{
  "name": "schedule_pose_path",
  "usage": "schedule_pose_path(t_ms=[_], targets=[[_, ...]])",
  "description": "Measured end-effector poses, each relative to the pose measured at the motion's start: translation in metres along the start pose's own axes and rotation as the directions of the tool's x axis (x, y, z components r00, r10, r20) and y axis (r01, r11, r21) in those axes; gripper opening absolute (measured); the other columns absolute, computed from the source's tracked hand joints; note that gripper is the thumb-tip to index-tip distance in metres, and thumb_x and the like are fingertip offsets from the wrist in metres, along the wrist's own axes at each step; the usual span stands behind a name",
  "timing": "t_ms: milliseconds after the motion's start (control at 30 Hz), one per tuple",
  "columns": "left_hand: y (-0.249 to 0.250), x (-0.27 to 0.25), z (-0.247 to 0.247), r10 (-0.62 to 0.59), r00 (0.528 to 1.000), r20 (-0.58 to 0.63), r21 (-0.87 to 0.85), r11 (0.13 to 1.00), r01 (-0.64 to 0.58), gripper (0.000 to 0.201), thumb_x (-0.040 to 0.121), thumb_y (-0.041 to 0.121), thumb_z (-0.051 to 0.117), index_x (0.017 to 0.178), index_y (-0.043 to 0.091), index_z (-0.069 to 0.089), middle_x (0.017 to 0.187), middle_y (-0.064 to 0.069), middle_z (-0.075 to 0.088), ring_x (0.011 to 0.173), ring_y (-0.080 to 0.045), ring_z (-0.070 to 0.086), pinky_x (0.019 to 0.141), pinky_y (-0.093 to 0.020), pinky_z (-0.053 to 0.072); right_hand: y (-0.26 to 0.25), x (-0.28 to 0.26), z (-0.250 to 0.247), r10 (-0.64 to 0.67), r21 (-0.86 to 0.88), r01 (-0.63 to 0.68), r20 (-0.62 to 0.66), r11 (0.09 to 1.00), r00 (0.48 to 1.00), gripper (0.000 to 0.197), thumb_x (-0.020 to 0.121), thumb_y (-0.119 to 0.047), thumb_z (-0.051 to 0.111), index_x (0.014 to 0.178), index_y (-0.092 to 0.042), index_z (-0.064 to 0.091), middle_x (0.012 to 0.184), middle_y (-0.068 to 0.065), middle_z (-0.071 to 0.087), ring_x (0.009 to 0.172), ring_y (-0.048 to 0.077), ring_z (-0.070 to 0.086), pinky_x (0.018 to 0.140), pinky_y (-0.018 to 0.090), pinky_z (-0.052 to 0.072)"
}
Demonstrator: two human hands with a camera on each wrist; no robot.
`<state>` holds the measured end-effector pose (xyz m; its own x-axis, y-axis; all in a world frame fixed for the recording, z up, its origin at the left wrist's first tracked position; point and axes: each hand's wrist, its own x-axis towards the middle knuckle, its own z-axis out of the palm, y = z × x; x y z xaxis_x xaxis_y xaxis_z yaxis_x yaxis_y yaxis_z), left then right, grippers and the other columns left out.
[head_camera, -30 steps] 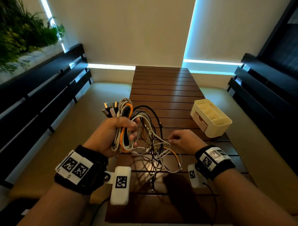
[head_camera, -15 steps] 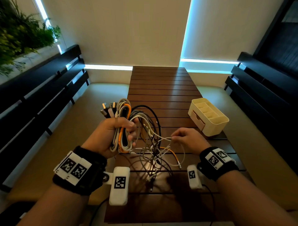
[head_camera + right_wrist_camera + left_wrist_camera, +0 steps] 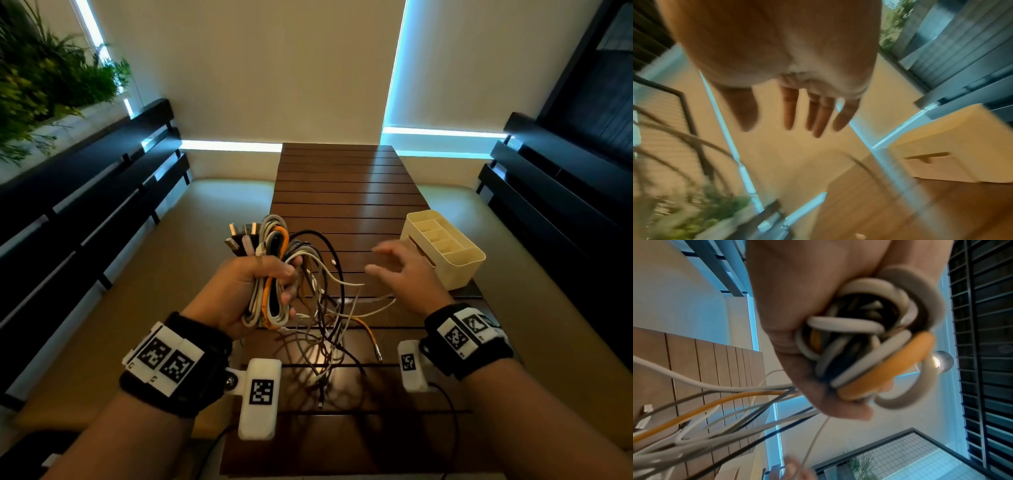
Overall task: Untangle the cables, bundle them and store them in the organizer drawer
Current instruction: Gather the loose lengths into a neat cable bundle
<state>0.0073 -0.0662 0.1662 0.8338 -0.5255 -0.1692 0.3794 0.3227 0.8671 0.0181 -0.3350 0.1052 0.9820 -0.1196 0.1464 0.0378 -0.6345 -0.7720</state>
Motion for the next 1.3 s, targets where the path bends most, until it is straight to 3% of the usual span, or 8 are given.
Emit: schedule_pose_path(t_ms=[200,400,567,667,833,967,1167,1300], targets=[[-0.013,0.005,0.018,0.1,0.995,-0.005,0.131,0.986,-0.099,0.038,0.069,0.001,0.065,0.106,-0.007,0.058,0.065,-0.012,0.058,0.048,-0.021,0.055,0.051,-0.036,0.054,-0.077,-0.025,0.0,-0.388,0.252,0.319,0.306,0.914,0.869,0.083,0.074,-0.01,0.081,0.144,-0.031,0.042,0.144,-0.014,0.042,0.132,-0.002,0.043,0.106,0.019,0.04],[-0.014,-0.003,0.023,0.06,0.99,0.124,0.13,0.989,-0.076,0.025,0.073,0.0,0.068,0.097,-0.003,0.065,0.074,-0.017,0.058,0.057,-0.022,0.06,0.057,-0.038,0.059,-0.078,-0.023,0.014,-0.332,0.276,0.258,0.265,0.926,0.905,0.06,0.081,-0.007,0.076,0.131,-0.027,0.05,0.116,-0.009,0.065,0.106,0.003,0.064,0.09,0.021,0.054],[-0.015,-0.008,0.027,0.012,0.98,0.198,0.042,0.999,-0.02,0.044,0.069,0.007,0.073,0.109,-0.008,0.062,0.071,-0.016,0.053,0.056,-0.021,0.058,0.056,-0.035,0.056,-0.065,-0.02,0.033,-0.289,0.264,0.257,0.092,0.93,0.953,0.025,0.081,-0.003,0.067,0.102,-0.016,0.064,0.088,0.0,0.069,0.079,0.012,0.066,0.076,0.041,0.058],[-0.014,-0.009,0.03,0.022,0.986,0.164,-0.025,1.0,-0.018,0.042,0.067,0.002,0.07,0.108,-0.008,0.062,0.069,-0.011,0.054,0.053,-0.017,0.057,0.053,-0.034,0.055,-0.063,-0.015,0.037,-0.303,0.267,0.282,0.038,0.921,0.952,0.012,0.082,-0.022,0.068,0.093,-0.019,0.064,0.08,-0.004,0.068,0.073,0.008,0.064,0.071,0.035,0.057],[0.0,-0.009,0.025,-0.005,0.987,0.158,-0.124,0.992,0.024,0.043,0.061,0.009,0.07,0.101,-0.003,0.064,0.064,-0.003,0.055,0.048,-0.011,0.054,0.049,-0.03,0.052,-0.046,0.001,0.036,-0.188,0.086,0.18,0.092,0.98,0.978,0.023,0.085,-0.04,0.072,0.1,-0.023,0.065,0.086,-0.001,0.071,0.08,0.014,0.067,0.075,0.04,0.056],[0.01,-0.012,0.013,0.05,0.986,0.159,-0.191,0.981,-0.019,0.05,0.053,0.008,0.085,0.099,0.001,0.066,0.066,0.0,0.052,0.049,-0.011,0.053,0.05,-0.03,0.052,-0.028,0.001,0.026,0.011,0.105,-0.031,0.19,0.994,0.982,0.04,0.077,-0.049,0.079,0.096,-0.024,0.054,0.09,-0.005,0.065,0.077,0.012,0.063,0.063,0.025,0.048],[0.015,-0.012,0.003,0.041,0.982,0.187,-0.175,0.985,-0.008,0.048,0.056,0.006,0.081,0.1,0.003,0.064,0.067,0.0,0.049,0.05,-0.012,0.052,0.051,-0.031,0.052,-0.028,-0.004,0.009,-0.021,0.35,-0.075,0.264,0.934,0.964,0.049,0.094,-0.064,0.039,0.089,-0.019,0.057,0.084,-0.002,0.058,0.081,0.016,0.056,0.082,0.033,0.047],[0.015,-0.008,0.007,0.014,0.968,0.251,-0.139,0.99,0.021,0.051,0.056,0.013,0.087,0.102,0.004,0.065,0.067,0.0,0.052,0.052,-0.011,0.055,0.053,-0.031,0.054,-0.032,0.002,0.009,-0.11,0.474,-0.052,0.307,0.879,0.945,0.034,0.086,-0.035,0.054,0.109,-0.013,0.066,0.105,0.009,0.066,0.102,0.028,0.062,0.092,0.043,0.048]])
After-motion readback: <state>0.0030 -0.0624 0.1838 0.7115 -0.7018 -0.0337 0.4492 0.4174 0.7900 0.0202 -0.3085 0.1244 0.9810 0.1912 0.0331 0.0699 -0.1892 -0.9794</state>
